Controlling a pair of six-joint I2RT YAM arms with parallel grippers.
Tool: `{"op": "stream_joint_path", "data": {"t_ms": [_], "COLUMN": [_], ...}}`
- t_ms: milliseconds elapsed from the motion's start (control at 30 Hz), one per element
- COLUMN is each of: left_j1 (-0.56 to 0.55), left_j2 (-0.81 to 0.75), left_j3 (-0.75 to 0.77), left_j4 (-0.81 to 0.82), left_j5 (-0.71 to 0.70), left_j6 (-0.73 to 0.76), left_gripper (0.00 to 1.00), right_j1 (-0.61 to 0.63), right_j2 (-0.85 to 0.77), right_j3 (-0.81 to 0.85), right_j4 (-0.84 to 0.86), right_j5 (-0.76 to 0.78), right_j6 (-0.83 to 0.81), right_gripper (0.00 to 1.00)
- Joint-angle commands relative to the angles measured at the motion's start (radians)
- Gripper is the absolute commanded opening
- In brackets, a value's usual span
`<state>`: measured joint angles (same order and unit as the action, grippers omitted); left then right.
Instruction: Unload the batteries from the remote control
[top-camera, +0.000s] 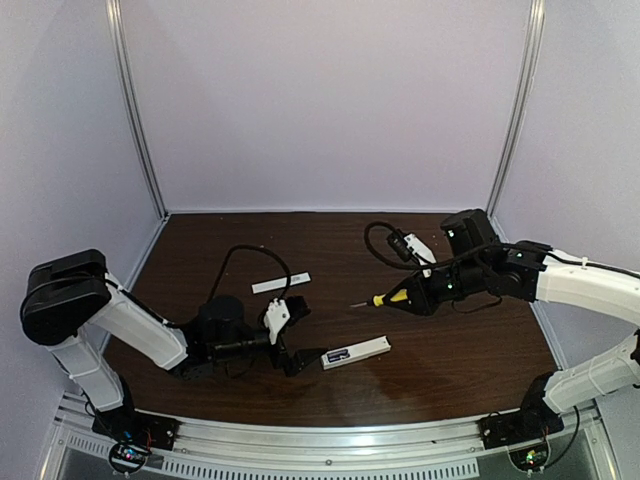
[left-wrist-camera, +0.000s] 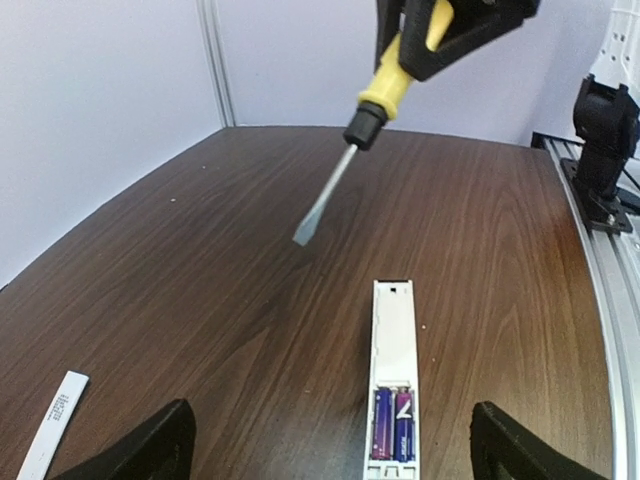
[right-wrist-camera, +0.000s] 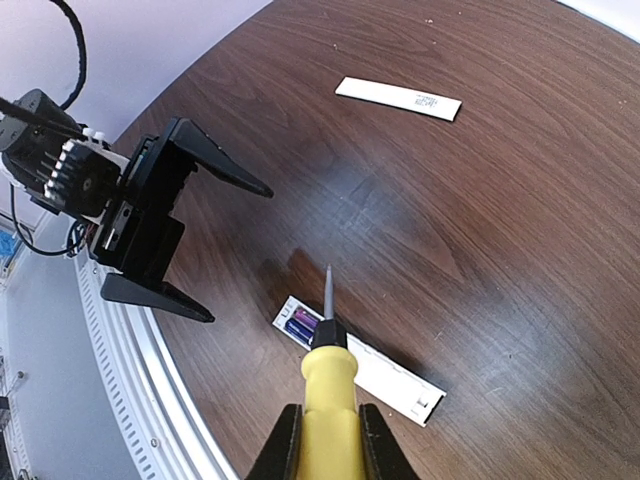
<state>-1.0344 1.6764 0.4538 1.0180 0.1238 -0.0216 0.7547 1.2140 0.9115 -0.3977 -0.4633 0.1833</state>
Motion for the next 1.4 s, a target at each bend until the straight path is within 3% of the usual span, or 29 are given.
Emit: {"op": "stream_joint_path", "data": {"t_ms": [0, 167, 467, 1367], "left_j1": [0.001, 0.002, 0.001, 0.000], "left_j2": [-0.037, -0.025, 0.070, 0.201], "left_j3": [0.011, 0.052, 0.131, 0.158], "left_j4": [-0.124, -0.284, -0.338, -0.300], "left_j5": [0.097, 0.108, 0.121, 0.105], "left_j6": [0.117, 0.163, 0.140, 0.051], "left_gripper": [0.97, 0.94, 0.86, 0.64], "right_j1": [-0.006, -0.006, -0.005, -0.003], "right_j2": [-0.007, -0.008, 0.037, 0.080], "right_j3": [0.012, 0.015, 0.050, 0.051], "right_j4": [-0.016, -0.068, -0.174, -0.115], "right_j5": [0.000, 0.017, 0.080, 0.081], "right_j6": [0.030, 0.066, 0.139, 0.148], "right_gripper": [0.00, 0.00, 0.00, 0.00]}}
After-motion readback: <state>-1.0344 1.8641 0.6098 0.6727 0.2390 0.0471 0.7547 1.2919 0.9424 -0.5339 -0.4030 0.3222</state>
